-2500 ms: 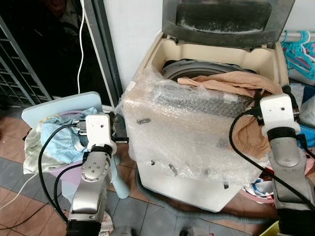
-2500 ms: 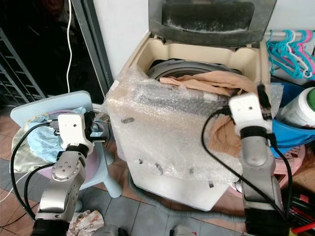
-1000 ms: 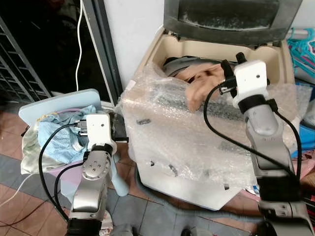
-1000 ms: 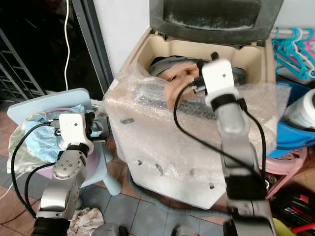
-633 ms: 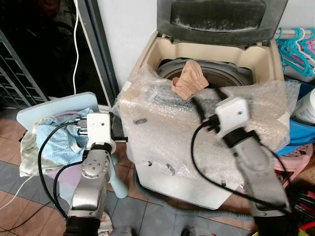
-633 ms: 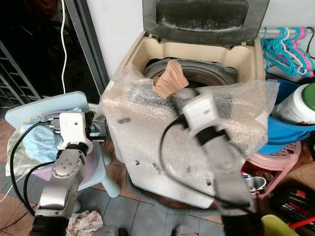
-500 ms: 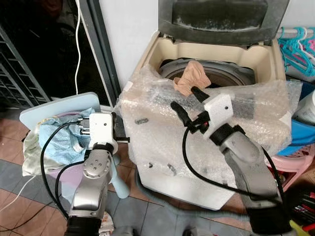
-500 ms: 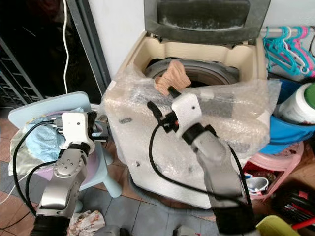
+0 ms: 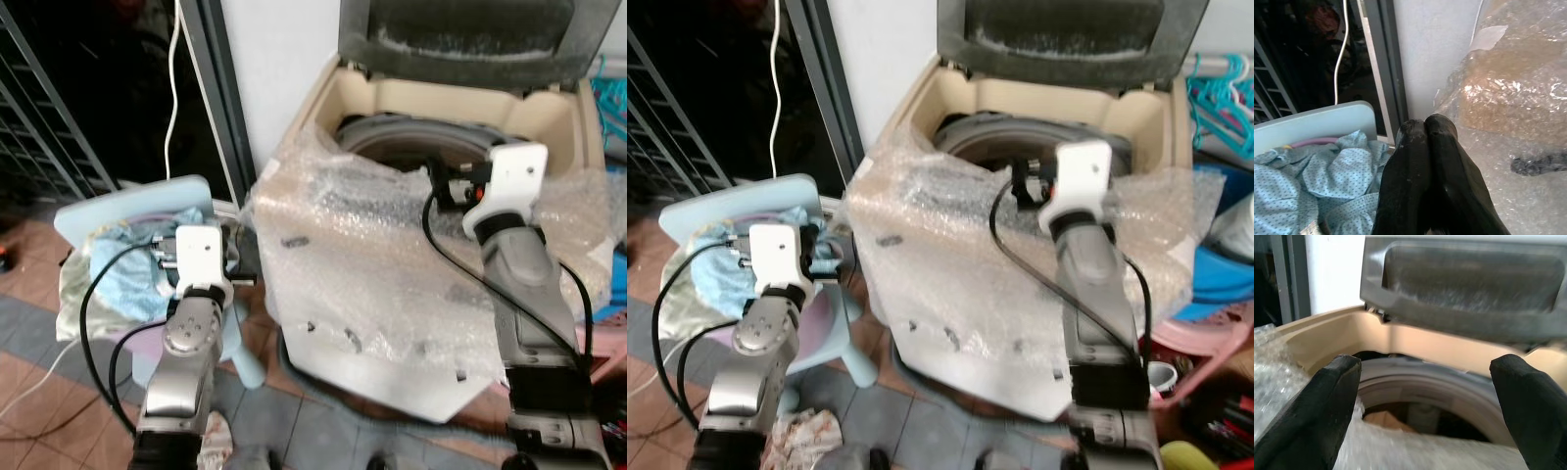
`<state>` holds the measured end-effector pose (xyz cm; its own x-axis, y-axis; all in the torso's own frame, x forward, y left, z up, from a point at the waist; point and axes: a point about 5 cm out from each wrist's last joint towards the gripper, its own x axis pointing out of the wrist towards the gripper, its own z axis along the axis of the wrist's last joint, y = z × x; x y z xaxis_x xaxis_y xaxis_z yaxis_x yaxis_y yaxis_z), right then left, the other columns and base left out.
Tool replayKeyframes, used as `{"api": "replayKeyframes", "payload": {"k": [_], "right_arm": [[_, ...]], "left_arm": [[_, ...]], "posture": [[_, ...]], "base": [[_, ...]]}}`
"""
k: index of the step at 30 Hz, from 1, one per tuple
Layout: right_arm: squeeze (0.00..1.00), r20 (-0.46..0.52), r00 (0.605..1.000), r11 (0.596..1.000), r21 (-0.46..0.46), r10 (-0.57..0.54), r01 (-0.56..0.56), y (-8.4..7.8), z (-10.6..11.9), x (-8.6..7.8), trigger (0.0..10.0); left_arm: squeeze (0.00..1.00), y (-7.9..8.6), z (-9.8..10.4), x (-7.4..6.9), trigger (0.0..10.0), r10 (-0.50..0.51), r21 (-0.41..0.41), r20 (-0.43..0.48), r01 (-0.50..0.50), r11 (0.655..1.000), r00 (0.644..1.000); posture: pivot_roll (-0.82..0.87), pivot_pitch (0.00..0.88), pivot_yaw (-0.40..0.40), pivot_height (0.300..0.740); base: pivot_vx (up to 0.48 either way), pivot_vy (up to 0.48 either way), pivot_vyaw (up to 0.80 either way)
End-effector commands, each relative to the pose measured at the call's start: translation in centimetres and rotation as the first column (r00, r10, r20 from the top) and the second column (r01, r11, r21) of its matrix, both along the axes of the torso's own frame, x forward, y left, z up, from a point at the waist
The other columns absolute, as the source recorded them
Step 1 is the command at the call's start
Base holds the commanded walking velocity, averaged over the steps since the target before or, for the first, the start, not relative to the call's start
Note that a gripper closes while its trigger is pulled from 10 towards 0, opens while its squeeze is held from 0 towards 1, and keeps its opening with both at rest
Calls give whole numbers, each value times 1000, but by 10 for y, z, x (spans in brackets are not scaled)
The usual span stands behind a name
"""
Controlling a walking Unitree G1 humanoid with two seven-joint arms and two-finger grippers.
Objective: Clothes washing
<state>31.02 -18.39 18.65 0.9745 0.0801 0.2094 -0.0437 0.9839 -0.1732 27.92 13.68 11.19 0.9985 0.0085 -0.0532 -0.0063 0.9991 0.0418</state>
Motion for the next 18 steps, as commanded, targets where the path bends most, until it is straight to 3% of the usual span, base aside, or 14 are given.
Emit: {"api": "replayKeyframes", "payload": {"k": [1,7,18], "right_arm": [[1000,46,999,1000,-25,20,-19,10,6,-8,10000],[1000,26,998,996,-75,51,-49,20,-9,-40,10000],[988,-1,999,995,-92,38,-38,21,-16,-42,10000]], "left_arm": [[0,-2,1,0,10000,-16,3,-1,16,1000,1000],[0,-3,0,1,10000,-28,-5,-8,27,1000,1000],[0,-3,0,2,10000,-21,-3,-9,21,1000,1000]], "posture": [[-48,0,78,740],[-60,0,81,740],[-55,0,77,740]], "base": [[0,0,0],[0,0,0],[0,0,0]]}}
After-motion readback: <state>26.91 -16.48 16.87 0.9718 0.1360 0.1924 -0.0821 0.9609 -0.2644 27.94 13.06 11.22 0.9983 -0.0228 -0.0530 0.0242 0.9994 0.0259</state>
